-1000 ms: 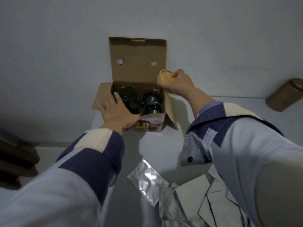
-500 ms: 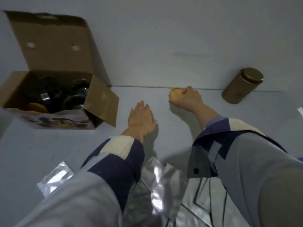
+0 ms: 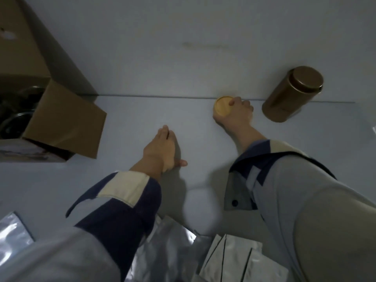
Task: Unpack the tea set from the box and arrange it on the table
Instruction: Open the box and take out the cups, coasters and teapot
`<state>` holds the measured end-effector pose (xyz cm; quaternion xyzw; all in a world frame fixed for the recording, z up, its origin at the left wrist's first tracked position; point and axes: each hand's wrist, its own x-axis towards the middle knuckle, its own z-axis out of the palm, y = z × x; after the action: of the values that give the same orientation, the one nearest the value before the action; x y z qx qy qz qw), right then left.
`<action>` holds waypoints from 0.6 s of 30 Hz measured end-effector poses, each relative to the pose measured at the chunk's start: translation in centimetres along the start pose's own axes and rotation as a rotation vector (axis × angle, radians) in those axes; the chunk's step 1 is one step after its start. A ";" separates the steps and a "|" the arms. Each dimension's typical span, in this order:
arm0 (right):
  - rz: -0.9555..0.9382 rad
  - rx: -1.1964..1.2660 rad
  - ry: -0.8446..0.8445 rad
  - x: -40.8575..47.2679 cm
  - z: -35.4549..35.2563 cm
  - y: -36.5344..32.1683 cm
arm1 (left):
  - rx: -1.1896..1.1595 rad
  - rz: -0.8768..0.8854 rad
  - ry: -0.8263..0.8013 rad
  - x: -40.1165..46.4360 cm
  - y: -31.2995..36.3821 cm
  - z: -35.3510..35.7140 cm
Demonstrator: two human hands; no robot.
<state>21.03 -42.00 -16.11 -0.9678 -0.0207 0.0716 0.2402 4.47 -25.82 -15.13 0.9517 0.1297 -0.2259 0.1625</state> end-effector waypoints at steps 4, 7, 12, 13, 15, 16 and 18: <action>-0.038 -0.025 0.011 0.8 0.9 0.3 | 0.011 -0.005 0.004 0.2 0.0 0.1; -0.041 -0.071 -0.015 0.8 0.8 0.4 | 0.018 -0.011 0.004 0.1 0.0 0.1; -0.043 -0.167 -0.064 -0.6 -0.3 -0.3 | 0.027 -0.011 -0.028 0.1 0.2 -0.4; -0.063 -0.167 -0.061 -1.4 -0.4 -0.6 | 0.036 -0.018 -0.042 0.2 0.2 -0.8; -0.100 -0.115 -0.058 -3.0 -0.6 -1.5 | 0.061 -0.013 -0.049 0.4 -0.2 -2.1; -0.121 -0.090 -0.068 -3.8 -0.6 -2.1 | 0.074 -0.005 -0.035 0.4 -0.6 -2.9; -0.174 -0.050 -0.087 -5.3 -0.5 -3.7 | 0.083 -0.007 0.046 -0.4 -1.8 -4.6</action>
<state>15.83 -39.37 -13.26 -0.9641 -0.1170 0.0918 0.2202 5.38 -22.53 -11.51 0.9621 0.1273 -0.2099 0.1191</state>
